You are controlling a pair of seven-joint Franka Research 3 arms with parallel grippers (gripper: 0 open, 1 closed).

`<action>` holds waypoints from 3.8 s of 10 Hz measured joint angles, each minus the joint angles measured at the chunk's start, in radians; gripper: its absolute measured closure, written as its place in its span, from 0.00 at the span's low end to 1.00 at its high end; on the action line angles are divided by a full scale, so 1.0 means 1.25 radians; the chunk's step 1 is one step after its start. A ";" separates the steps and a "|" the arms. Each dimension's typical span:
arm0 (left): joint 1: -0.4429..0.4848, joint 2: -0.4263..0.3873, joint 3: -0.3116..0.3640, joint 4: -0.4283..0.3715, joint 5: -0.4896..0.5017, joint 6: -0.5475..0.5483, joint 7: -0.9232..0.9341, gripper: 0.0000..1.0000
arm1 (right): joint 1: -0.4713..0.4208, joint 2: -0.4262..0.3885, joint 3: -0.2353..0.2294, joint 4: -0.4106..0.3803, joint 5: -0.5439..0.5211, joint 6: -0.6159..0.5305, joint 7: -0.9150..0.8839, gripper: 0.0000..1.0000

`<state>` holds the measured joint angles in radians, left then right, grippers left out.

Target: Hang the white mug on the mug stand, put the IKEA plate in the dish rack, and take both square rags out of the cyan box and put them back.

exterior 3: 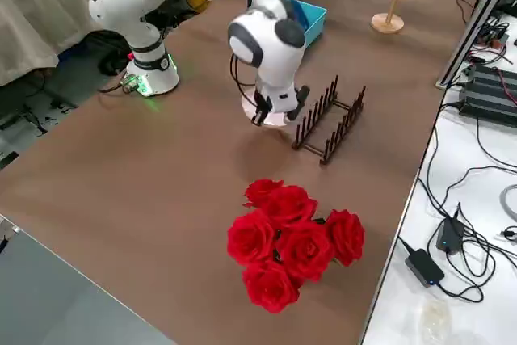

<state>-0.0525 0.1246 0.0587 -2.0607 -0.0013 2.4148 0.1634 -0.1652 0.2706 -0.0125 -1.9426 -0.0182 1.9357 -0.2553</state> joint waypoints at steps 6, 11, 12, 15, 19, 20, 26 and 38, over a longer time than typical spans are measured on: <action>-0.001 0.000 -0.037 0.062 0.000 0.001 0.000 0.94 | 0.184 -0.085 0.006 0.224 -0.321 -0.301 0.206 0.96; -0.001 -0.005 -0.098 0.062 0.063 0.000 -0.014 0.94 | 0.399 0.003 0.009 0.226 -0.713 -0.413 0.546 0.97; 0.000 -0.005 -0.098 0.055 0.078 0.000 -0.024 0.94 | 0.403 0.037 0.008 0.231 -0.747 -0.413 0.578 0.97; 0.000 -0.018 -0.099 0.016 0.092 0.014 -0.042 0.94 | 0.403 0.120 0.005 0.305 -0.781 -0.411 0.614 0.97; -0.001 -0.033 -0.145 -0.031 0.112 0.045 -0.071 0.94 | 0.413 0.222 0.005 0.384 -0.786 -0.410 0.707 0.97; -0.002 -0.033 -0.153 -0.034 0.127 0.045 -0.082 0.94 | 0.414 0.243 0.005 0.397 -0.787 -0.410 0.722 0.97; -0.004 -0.005 -0.211 -0.036 0.153 0.052 -0.170 0.93 | 0.414 0.286 0.005 0.435 -0.787 -0.410 0.764 0.97; -0.032 -0.186 -0.226 0.036 0.001 -0.368 -0.195 0.00 | 0.412 0.347 -0.003 0.450 -0.787 -0.362 0.857 0.97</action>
<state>-0.0920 -0.1076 -0.2234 -2.0159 0.0001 1.9552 -0.0809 0.3500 0.7042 -0.0157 -1.3804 -1.0021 1.4836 0.8156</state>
